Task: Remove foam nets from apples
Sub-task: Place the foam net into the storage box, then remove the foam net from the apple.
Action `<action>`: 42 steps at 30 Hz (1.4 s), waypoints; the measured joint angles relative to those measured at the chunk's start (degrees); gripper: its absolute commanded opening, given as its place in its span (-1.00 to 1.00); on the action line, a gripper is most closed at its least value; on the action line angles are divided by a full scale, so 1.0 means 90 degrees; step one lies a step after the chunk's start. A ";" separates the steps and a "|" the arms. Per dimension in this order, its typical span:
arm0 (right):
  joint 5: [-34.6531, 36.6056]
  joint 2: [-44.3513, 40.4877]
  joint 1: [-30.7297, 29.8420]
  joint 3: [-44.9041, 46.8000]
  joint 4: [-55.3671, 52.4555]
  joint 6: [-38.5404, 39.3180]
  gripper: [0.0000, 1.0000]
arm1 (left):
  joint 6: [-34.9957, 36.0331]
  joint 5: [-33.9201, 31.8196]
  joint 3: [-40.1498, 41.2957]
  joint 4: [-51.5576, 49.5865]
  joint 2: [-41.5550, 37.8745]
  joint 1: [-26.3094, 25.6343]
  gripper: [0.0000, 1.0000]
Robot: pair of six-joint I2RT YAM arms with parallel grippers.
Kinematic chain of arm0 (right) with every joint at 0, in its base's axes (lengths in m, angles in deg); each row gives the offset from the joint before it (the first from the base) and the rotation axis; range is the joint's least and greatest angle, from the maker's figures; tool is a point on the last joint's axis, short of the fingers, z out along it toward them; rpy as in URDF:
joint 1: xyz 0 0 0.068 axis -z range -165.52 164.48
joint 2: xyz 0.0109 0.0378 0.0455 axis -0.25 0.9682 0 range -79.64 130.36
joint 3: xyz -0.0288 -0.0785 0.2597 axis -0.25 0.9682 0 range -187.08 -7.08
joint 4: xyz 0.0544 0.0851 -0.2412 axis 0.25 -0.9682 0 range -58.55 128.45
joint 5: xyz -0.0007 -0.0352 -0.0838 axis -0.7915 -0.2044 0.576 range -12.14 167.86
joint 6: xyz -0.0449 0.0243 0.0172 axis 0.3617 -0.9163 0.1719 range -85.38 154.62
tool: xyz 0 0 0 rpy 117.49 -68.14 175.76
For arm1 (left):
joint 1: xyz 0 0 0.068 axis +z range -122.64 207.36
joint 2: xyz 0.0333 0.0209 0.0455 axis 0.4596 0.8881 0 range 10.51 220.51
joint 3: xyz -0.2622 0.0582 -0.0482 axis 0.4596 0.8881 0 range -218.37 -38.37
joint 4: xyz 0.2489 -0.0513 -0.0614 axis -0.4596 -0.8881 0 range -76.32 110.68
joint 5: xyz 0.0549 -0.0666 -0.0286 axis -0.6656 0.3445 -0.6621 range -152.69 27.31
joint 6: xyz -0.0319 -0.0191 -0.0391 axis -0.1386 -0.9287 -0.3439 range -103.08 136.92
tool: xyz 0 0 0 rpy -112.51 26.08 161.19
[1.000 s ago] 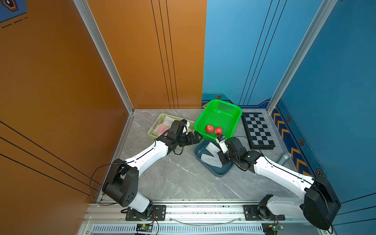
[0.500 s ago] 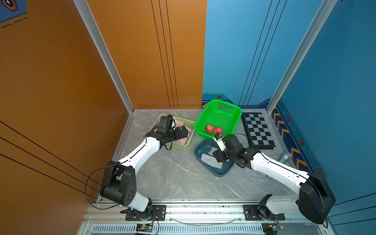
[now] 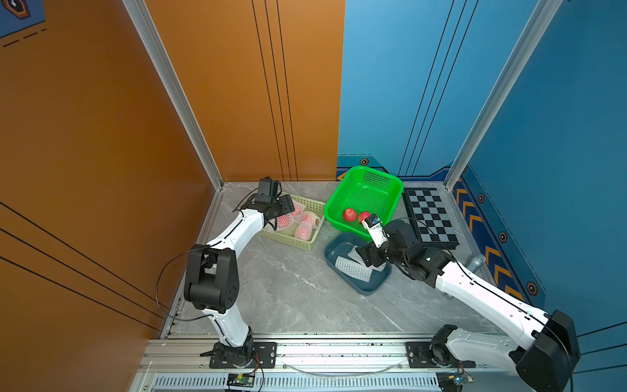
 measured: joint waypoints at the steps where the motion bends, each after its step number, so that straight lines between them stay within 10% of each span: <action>1: -0.0015 -0.0044 0.0000 0.0002 0.0000 -0.0002 0.73 | 0.0039 0.0007 -0.0112 0.0007 0.0126 0.0024 0.46; 18: -0.0160 -0.0214 0.0211 0.0068 -0.0002 0.0000 0.74 | 0.0631 0.0879 -0.1455 0.0491 0.1812 0.0619 0.33; 22: -0.0168 -0.0214 0.0291 0.0068 -0.0002 0.0000 0.74 | 0.0678 0.1137 -0.1457 0.0491 0.1870 0.0576 0.09; 30: -0.0228 -0.0214 0.0330 0.0068 -0.0002 0.0000 0.74 | 0.0755 0.1307 -0.1362 0.0554 0.1865 0.0512 -1.00; 42: -0.0333 -0.0214 0.0340 0.0068 0.0005 -0.0005 0.75 | 0.0663 0.1421 -0.0833 0.0731 0.0573 0.0469 -1.00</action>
